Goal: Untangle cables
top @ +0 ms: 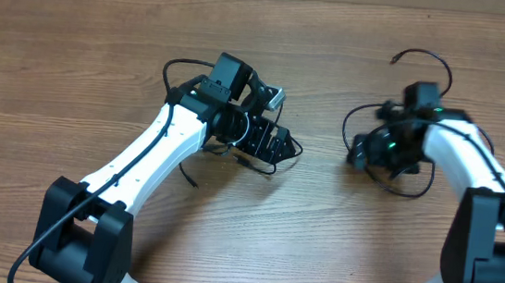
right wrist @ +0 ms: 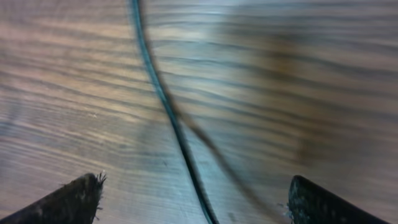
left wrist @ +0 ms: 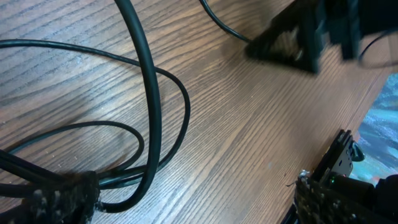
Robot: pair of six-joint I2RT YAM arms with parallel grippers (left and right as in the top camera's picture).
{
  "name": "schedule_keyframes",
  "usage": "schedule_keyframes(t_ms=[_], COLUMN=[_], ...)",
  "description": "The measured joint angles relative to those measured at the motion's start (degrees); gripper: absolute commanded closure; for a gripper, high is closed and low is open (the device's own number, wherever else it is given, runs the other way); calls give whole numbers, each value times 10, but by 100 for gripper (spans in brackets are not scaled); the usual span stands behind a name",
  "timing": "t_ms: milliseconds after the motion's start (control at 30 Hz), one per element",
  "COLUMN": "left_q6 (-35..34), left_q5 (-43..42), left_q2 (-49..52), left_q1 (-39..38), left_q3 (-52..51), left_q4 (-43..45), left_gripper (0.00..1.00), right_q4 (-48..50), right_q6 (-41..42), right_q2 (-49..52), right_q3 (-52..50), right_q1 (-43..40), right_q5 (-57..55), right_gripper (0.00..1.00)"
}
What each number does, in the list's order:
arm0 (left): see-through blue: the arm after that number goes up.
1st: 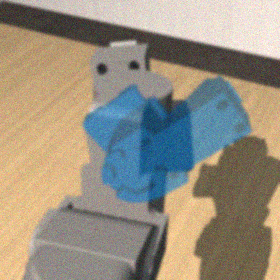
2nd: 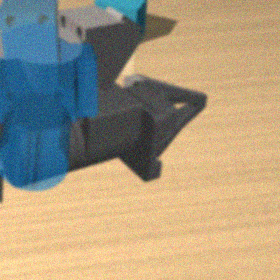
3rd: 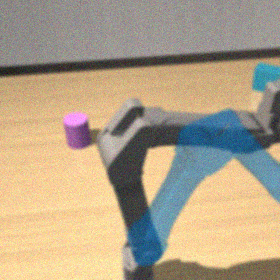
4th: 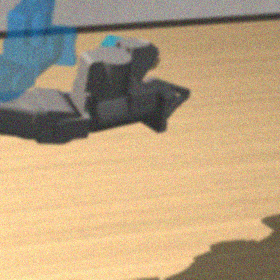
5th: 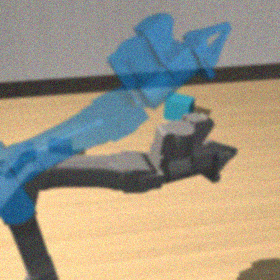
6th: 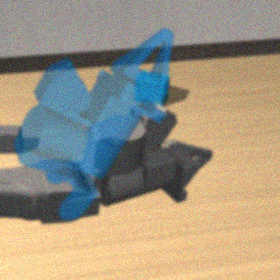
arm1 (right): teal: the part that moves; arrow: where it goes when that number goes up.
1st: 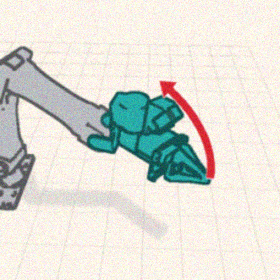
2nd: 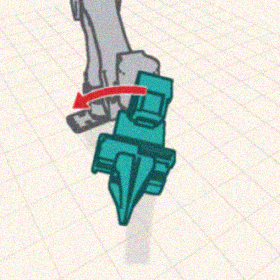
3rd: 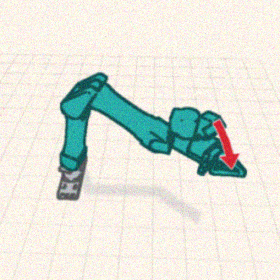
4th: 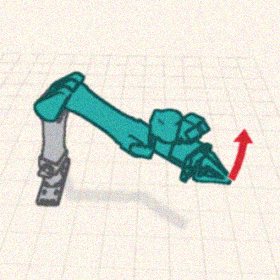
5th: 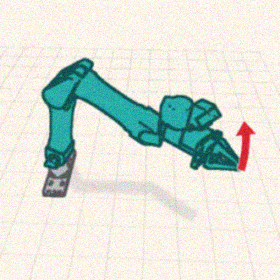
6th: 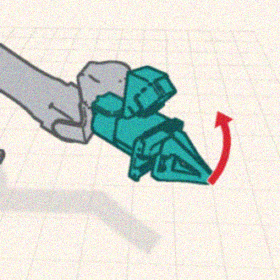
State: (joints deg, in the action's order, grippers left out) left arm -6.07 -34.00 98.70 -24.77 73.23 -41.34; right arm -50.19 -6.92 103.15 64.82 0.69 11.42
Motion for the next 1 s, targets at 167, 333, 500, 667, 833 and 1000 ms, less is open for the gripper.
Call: schedule_keyframes(t_ms=[167,333,500,667,833,1000], left_q6=[0,0,0,0,0,0], left_q5=[0,0,0,1,0,0], left_q2=[0,0,0,0,0,0], left_q1=[0,0,0,0,0,0], left_q3=[0,0,0,0,0,0], left_q4=[0,0,0,0,0,0], left_gripper=[0,0,0,0,0,0], right_q4=[77,27,-129,-199,-257,-264], right_q6=[-13,12,22,24,36,88], right_q2=[-11,-12,-12,-29,-69,-71], right_q3=[-71,-63,85,343,537,589], right_q1=[49,47,47,39,-50,-206], right_q5=[-85,-101,-83,-101,-122,-134], right_gripper=[96,96,96,96,96,96])
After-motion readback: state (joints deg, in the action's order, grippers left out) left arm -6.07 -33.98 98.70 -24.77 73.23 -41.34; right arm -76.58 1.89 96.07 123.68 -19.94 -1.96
